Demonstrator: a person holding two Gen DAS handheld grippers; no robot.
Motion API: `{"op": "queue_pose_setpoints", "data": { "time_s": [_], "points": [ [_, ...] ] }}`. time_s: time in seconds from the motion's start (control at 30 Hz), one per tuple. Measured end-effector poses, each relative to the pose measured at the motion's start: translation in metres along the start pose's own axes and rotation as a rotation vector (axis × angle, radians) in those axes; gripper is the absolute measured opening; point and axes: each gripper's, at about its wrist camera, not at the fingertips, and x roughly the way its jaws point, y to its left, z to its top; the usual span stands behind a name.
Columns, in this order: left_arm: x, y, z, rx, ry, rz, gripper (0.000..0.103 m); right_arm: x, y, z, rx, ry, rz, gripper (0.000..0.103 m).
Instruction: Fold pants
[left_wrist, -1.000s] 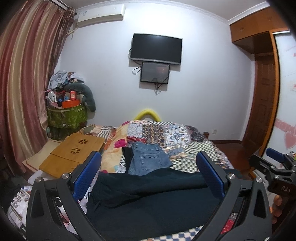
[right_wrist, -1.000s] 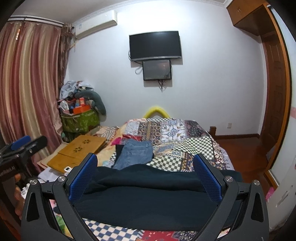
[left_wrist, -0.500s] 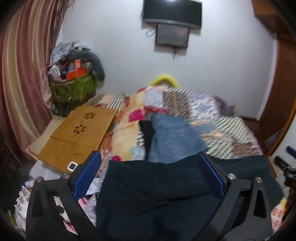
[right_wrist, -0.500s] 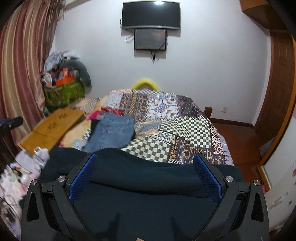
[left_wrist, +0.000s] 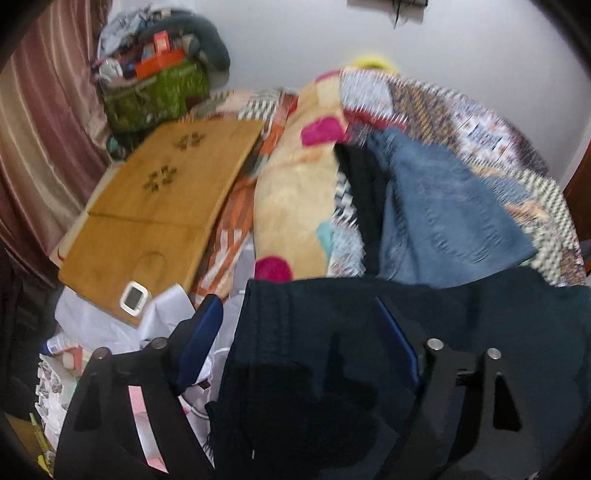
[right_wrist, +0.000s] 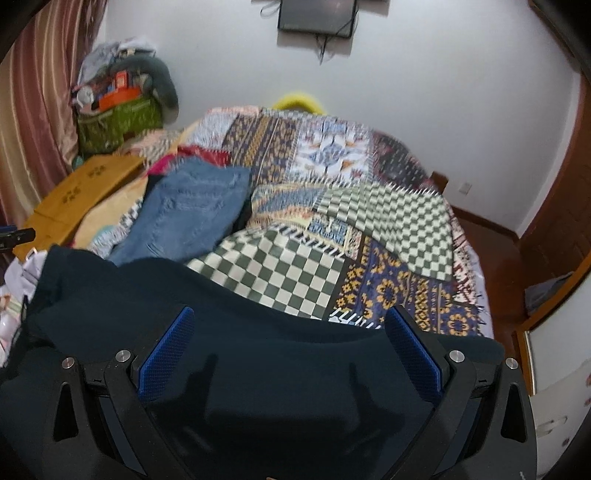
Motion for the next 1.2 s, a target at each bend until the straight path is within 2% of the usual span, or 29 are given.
{"op": "queue_pose_setpoints", "data": {
  "time_s": [0.03, 0.1, 0.2, 0.33, 0.4, 0.5, 0.6, 0.63, 0.67, 0.73, 0.77, 0.83, 0.87, 0.9, 0.97, 1.1, 1.2],
  "points": [
    [0.012, 0.004, -0.002, -0.008, 0.026, -0.007, 0.078, 0.006, -0.001, -0.001, -0.006, 0.018, 0.007, 0.101],
    [0.033, 0.011, -0.005, -0.024, 0.079, -0.036, 0.062, 0.021, -0.004, 0.003, -0.015, 0.054, 0.028, 0.101],
    [0.057, 0.022, -0.008, -0.046, 0.145, -0.049, 0.046, 0.041, -0.006, 0.007, -0.030, 0.131, 0.084, 0.101],
    [0.075, 0.032, -0.004, -0.083, 0.178, -0.104, 0.046, 0.061, 0.000, 0.013, -0.074, 0.161, 0.133, 0.101],
    [0.082, 0.032, 0.000, -0.085, 0.182, -0.124, 0.043, 0.072, 0.003, 0.015, -0.096, 0.178, 0.149, 0.099],
    [0.090, 0.033, 0.005, -0.098, 0.190, -0.142, 0.039, 0.088, 0.007, 0.017, -0.113, 0.207, 0.170, 0.089],
    [0.093, 0.032, 0.005, -0.106, 0.190, -0.139, 0.034, 0.103, 0.008, 0.017, -0.104, 0.250, 0.208, 0.074],
    [0.093, 0.033, 0.005, -0.113, 0.189, -0.142, 0.033, 0.107, 0.008, 0.016, -0.096, 0.272, 0.229, 0.061],
    [0.092, 0.034, 0.004, -0.116, 0.191, -0.134, 0.032, 0.112, 0.009, 0.015, -0.091, 0.293, 0.252, 0.053],
    [0.090, 0.032, 0.003, -0.110, 0.185, -0.107, 0.031, 0.115, 0.015, 0.013, -0.105, 0.302, 0.265, 0.050],
    [0.087, 0.028, 0.003, -0.097, 0.175, -0.078, 0.029, 0.115, 0.019, 0.013, -0.127, 0.292, 0.257, 0.041],
    [0.080, 0.023, 0.002, -0.070, 0.152, -0.034, 0.023, 0.114, 0.026, 0.013, -0.148, 0.294, 0.272, 0.031],
    [0.076, 0.021, 0.003, -0.060, 0.139, -0.018, 0.019, 0.114, 0.027, 0.013, -0.152, 0.294, 0.262, 0.022],
    [0.071, 0.019, 0.004, -0.049, 0.125, 0.017, 0.010, 0.114, 0.029, 0.014, -0.162, 0.292, 0.244, 0.018],
    [0.063, 0.022, 0.007, -0.048, 0.109, 0.055, 0.010, 0.113, 0.029, 0.014, -0.170, 0.288, 0.221, 0.009],
    [0.045, 0.036, 0.021, -0.079, 0.074, 0.092, 0.010, 0.098, 0.026, 0.022, -0.174, 0.231, 0.189, 0.006],
    [0.022, 0.042, 0.042, -0.099, 0.021, 0.086, 0.010, 0.084, 0.018, 0.048, -0.146, 0.164, 0.162, 0.005]
  ]
}}
